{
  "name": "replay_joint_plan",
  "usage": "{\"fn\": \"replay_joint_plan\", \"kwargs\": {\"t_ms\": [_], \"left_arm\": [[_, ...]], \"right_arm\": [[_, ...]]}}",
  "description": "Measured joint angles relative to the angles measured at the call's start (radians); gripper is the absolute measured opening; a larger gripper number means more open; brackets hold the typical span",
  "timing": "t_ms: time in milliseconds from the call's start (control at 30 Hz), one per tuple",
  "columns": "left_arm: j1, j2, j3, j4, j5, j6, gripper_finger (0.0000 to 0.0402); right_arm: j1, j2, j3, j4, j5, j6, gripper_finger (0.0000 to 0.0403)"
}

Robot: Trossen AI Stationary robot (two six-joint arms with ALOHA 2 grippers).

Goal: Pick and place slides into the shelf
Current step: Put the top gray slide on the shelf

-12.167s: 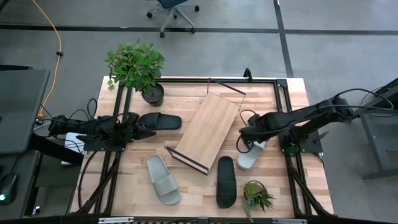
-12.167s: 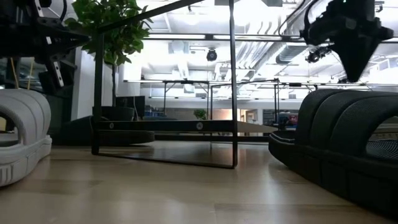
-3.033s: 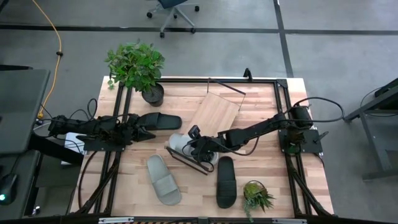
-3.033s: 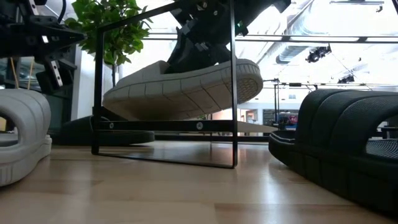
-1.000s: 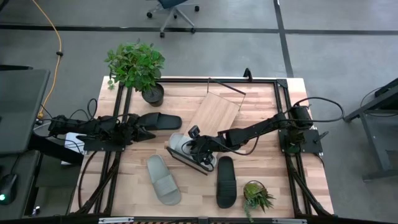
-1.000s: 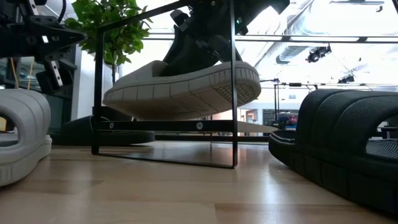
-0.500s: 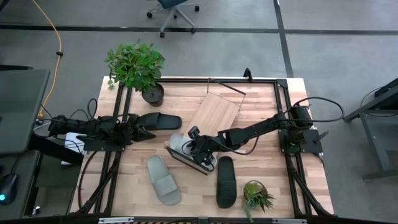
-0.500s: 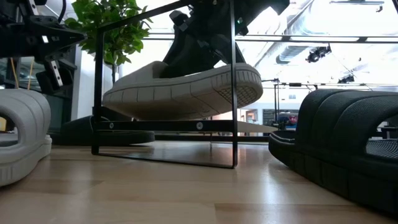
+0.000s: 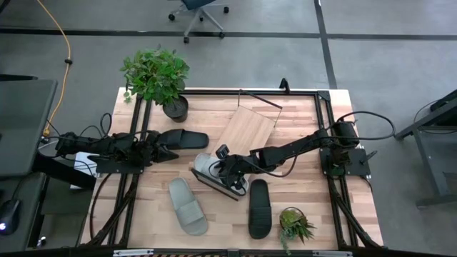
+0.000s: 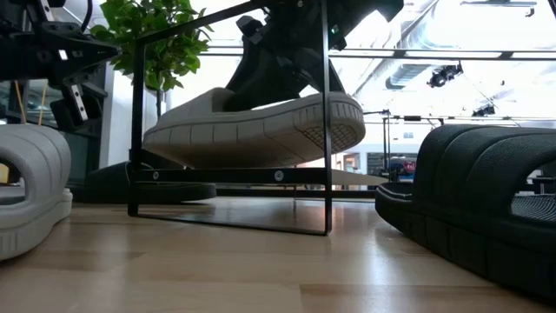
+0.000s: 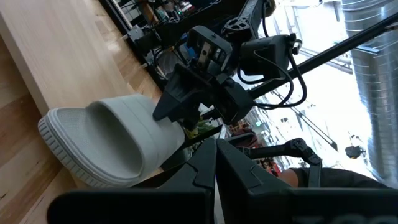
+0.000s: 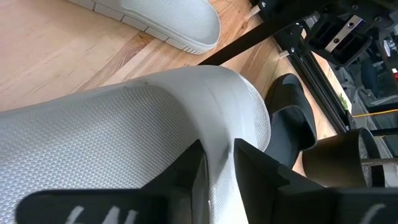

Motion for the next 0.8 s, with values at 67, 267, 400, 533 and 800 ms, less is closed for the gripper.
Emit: {"fn": "replay_joint_plan", "kwargs": {"t_ms": [67, 267, 400, 533, 800], "left_arm": [[0.0, 0.0, 0.0, 0.0, 0.0, 0.0, 0.0001], [0.0, 0.0, 0.0, 0.0, 0.0, 0.0, 0.0001], [0.0, 0.0, 0.0, 0.0, 0.0, 0.0, 0.0001], [0.0, 0.0, 0.0, 0.0, 0.0, 0.0, 0.0001], [0.0, 0.0, 0.0, 0.0, 0.0, 0.0, 0.0001]], "right_arm": [[-0.003, 0.0, 0.0, 0.001, 0.001, 0.0, 0.0099], [-0.005, -0.001, 0.0, 0.001, 0.047, -0.008, 0.0147], [-0.006, -0.002, 0.0, 0.001, 0.05, -0.013, 0.0162], [-0.006, -0.002, 0.0, 0.0, 0.048, -0.016, 0.0162], [-0.006, -0.002, 0.0, 0.0, 0.048, -0.016, 0.0161]]}}
